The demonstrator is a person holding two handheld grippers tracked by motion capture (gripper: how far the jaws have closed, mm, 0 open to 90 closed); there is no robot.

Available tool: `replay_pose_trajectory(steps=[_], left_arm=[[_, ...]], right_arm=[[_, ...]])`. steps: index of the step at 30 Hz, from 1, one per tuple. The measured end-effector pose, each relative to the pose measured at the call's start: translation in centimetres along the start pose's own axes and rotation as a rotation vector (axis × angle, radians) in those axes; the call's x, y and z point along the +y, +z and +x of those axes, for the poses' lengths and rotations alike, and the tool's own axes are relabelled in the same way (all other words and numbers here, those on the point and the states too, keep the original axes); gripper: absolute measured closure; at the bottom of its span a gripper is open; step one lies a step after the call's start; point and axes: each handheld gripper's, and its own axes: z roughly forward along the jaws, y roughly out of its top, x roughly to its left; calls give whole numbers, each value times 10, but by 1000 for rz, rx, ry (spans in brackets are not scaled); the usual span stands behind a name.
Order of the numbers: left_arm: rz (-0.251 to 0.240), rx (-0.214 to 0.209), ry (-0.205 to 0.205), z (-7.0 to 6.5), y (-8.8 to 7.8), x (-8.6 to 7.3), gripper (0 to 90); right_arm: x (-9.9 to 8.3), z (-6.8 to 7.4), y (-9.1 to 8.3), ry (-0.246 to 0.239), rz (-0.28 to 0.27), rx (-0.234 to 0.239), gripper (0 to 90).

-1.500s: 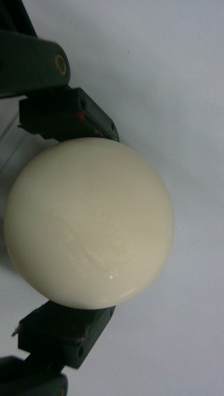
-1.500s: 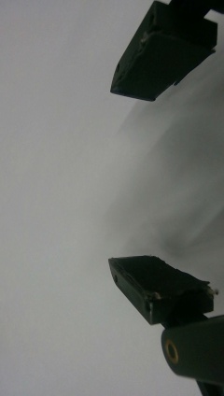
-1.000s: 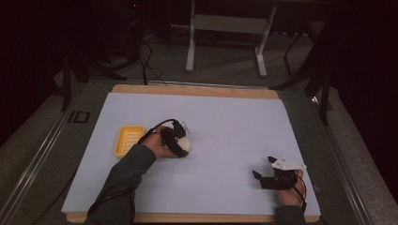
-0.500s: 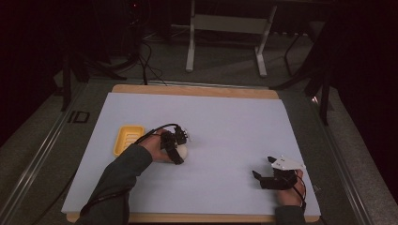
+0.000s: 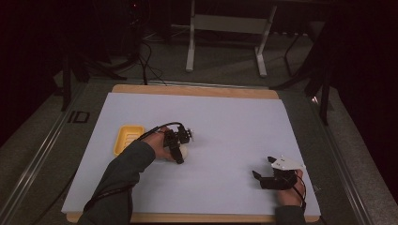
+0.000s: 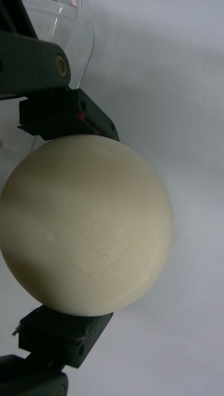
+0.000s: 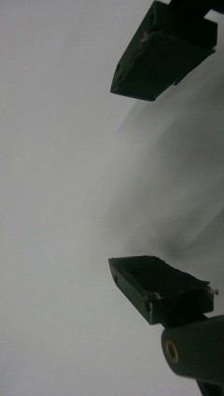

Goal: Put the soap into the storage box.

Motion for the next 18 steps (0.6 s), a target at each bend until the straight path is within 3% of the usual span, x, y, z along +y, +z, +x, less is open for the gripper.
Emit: replay_pose_trajectory(steps=[6, 10, 18], left_arm=[[9, 6, 9, -1, 0, 4, 246], [20, 0, 39, -5, -1, 9, 246], [5, -8, 57, -9, -10, 14, 247]], right_arm=[[0, 0, 0, -1, 0, 0, 142], [0, 0, 0, 0, -1, 1, 142], [0, 0, 0, 0, -2, 2, 142]])
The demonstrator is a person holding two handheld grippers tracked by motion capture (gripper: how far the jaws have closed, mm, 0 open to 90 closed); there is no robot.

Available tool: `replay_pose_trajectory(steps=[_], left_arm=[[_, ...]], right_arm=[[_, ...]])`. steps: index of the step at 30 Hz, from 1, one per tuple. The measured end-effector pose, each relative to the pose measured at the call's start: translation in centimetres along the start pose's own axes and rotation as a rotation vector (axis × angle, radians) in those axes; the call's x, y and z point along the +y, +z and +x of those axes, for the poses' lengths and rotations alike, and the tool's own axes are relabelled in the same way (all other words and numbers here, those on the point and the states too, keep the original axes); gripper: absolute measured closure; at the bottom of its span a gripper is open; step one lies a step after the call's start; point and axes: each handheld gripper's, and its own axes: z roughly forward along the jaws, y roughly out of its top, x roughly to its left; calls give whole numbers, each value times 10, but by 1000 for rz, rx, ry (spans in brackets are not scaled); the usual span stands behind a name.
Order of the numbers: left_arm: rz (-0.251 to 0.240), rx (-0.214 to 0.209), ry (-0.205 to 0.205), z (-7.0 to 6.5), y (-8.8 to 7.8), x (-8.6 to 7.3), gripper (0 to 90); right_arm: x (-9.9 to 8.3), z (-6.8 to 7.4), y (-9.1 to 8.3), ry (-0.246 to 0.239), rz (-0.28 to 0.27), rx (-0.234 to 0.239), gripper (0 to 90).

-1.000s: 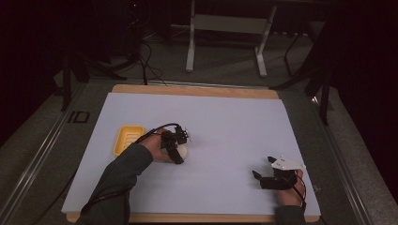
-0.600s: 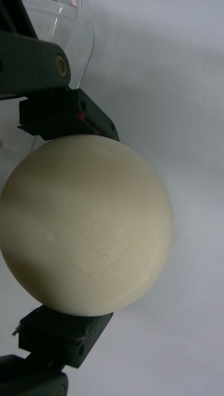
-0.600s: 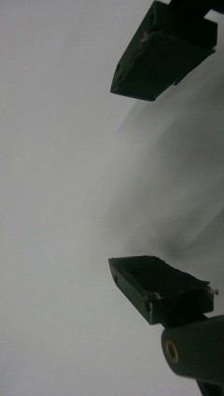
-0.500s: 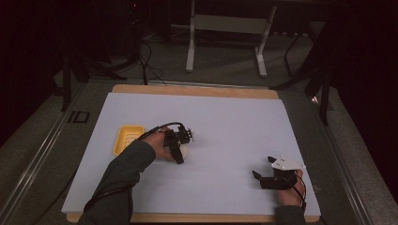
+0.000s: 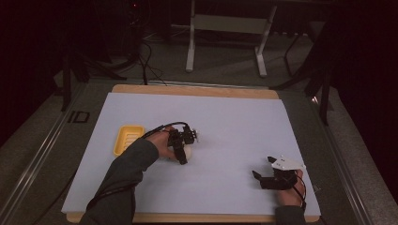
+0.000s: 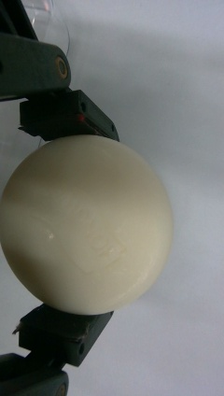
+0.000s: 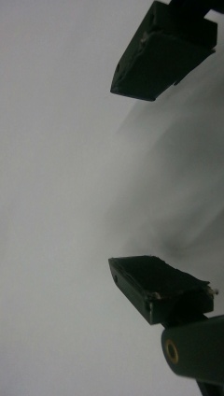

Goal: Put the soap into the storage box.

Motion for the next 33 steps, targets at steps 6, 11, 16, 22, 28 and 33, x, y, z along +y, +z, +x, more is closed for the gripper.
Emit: replay_pose_trajectory(steps=[6, 11, 16, 22, 28, 33], left_arm=[[-10, 14, -3, 1, -10, -4, 247], [-16, 22, -14, 4, -18, -10, 247], [-20, 35, -31, 7, -26, -16, 247], [-22, 49, -43, 10, -36, -23, 247], [-20, 67, -61, 13, -43, -31, 247], [-26, 76, -78, 16, -48, -38, 247]], right_arm=[[0, 0, 0, 1, 0, -1, 142], [0, 0, 0, 2, -1, -1, 142], [0, 0, 0, 2, -1, -1, 142], [0, 0, 0, 4, -4, -3, 142], [0, 0, 0, 3, -4, -3, 142], [0, 0, 0, 4, -4, -3, 142]])
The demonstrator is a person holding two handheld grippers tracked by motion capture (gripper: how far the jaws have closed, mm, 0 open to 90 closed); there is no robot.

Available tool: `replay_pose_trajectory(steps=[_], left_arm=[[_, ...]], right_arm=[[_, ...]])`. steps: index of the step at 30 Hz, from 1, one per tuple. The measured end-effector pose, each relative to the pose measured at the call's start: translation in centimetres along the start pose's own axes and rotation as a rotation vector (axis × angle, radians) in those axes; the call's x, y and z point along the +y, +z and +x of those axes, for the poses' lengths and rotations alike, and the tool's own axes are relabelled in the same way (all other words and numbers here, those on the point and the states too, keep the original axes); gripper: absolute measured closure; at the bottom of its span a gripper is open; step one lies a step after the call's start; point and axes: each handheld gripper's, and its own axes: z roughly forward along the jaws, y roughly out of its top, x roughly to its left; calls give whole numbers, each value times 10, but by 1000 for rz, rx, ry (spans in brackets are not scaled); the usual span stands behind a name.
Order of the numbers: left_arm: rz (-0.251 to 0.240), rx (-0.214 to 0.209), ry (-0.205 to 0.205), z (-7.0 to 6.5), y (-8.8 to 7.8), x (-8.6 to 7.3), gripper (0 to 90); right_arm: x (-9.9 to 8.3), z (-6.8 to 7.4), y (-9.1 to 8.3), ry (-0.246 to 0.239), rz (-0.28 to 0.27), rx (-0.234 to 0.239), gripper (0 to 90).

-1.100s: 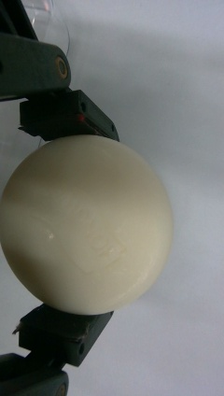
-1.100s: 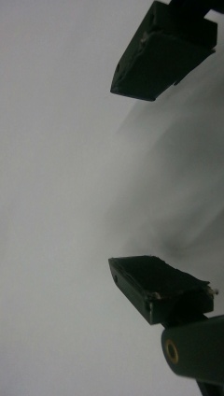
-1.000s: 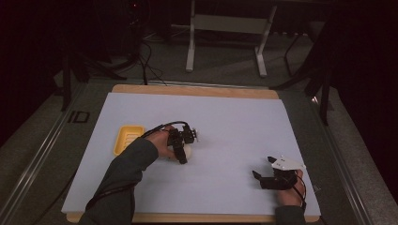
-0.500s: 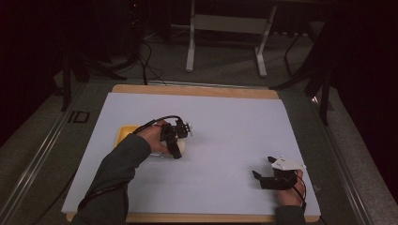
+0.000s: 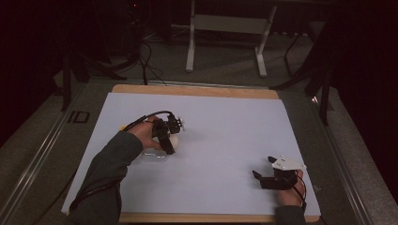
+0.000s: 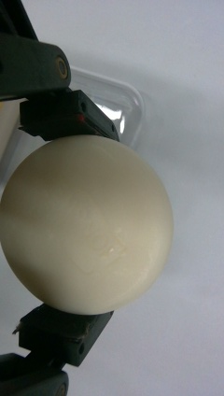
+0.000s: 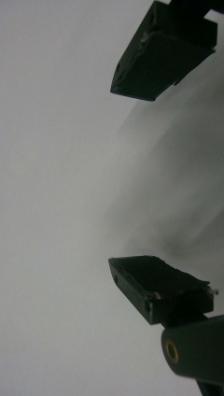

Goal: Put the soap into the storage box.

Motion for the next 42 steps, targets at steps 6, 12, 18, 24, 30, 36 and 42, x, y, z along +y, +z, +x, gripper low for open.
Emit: replay_pose_trajectory(steps=[6, 12, 18, 24, 30, 36, 42], left_arm=[[-6, 7, -17, 3, -4, -6, 247], [-14, 15, -39, 8, -6, -12, 247], [-14, 24, -58, 12, -8, -18, 247], [-20, 16, -80, 17, -9, -24, 247], [-26, 16, -105, 21, -9, -30, 247], [-23, 11, -124, 25, -10, -36, 247], [-23, 15, -145, 28, -9, -40, 247]], right_arm=[[0, 0, 0, 0, -1, -1, 142], [0, 0, 0, 0, -3, -1, 142], [0, 0, 0, 0, -3, -1, 142], [0, 0, 0, 0, -4, -1, 142], [0, 0, 0, 0, -3, 0, 142], [0, 0, 0, 0, -3, 0, 142], [0, 0, -1, 1, -4, 0, 142]])
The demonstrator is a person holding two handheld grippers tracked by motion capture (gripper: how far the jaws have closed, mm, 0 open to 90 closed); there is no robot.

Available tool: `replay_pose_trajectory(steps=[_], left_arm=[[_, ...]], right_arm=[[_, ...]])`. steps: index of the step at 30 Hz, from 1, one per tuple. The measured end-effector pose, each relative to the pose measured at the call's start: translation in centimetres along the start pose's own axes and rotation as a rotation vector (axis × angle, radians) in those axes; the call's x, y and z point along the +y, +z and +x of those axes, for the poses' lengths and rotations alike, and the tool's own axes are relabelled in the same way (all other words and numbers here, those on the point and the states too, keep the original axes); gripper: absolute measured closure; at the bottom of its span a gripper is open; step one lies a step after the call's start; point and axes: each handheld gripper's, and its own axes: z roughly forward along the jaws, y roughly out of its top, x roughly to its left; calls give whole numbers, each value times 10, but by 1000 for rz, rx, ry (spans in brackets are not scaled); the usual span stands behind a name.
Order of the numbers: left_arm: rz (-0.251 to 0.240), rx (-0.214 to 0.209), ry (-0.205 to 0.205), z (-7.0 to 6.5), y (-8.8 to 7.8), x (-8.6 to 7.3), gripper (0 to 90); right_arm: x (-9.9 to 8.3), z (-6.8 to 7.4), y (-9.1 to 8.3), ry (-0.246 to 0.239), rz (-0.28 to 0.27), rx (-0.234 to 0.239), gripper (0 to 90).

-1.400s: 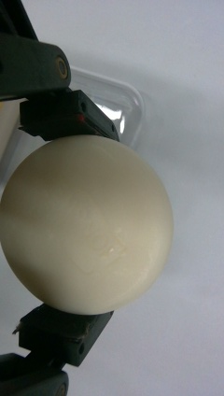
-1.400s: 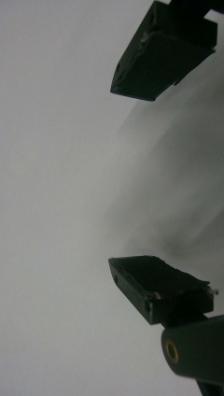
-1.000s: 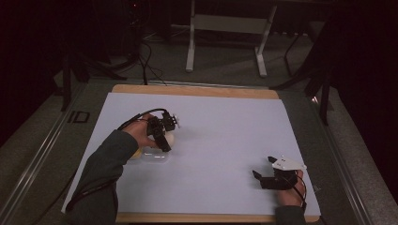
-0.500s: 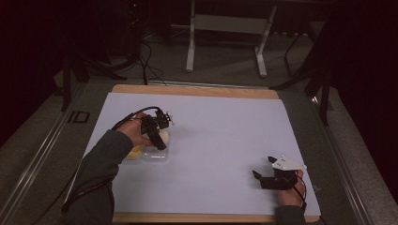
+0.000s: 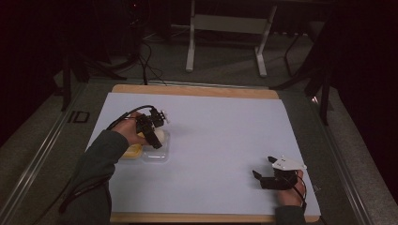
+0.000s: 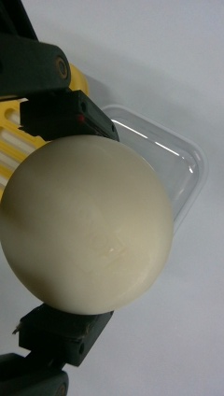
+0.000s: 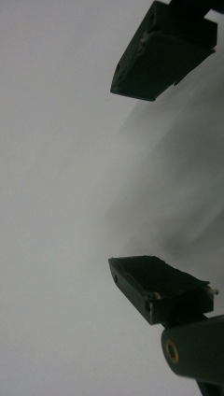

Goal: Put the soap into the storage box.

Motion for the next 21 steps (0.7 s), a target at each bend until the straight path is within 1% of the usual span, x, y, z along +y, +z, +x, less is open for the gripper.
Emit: replay_pose_trajectory(steps=[3, 5, 7, 11, 13, 14, 16, 21], left_arm=[[1, 1, -6, 2, -1, -2, 247], [-6, 3, -22, 3, -1, -4, 247], [-3, 5, -25, 5, -1, -5, 247], [6, 15, -45, 7, -1, -9, 247], [-3, 28, -54, 9, -1, -11, 247], [-3, 25, -63, 11, -1, -12, 247], [1, 31, -62, 12, -1, -13, 247], [11, 54, -92, 14, 0, -16, 247]], right_arm=[[0, 0, 0, 0, 0, 0, 142], [0, 0, 0, 0, 0, 0, 142], [0, 0, 0, -1, 0, 0, 142], [0, 0, 0, -1, -1, 0, 142], [0, 0, 0, -1, -1, 0, 142], [0, 0, 0, -1, -1, -1, 142], [0, 0, 0, -1, -1, -1, 142], [0, 0, 0, -3, 0, -1, 142]])
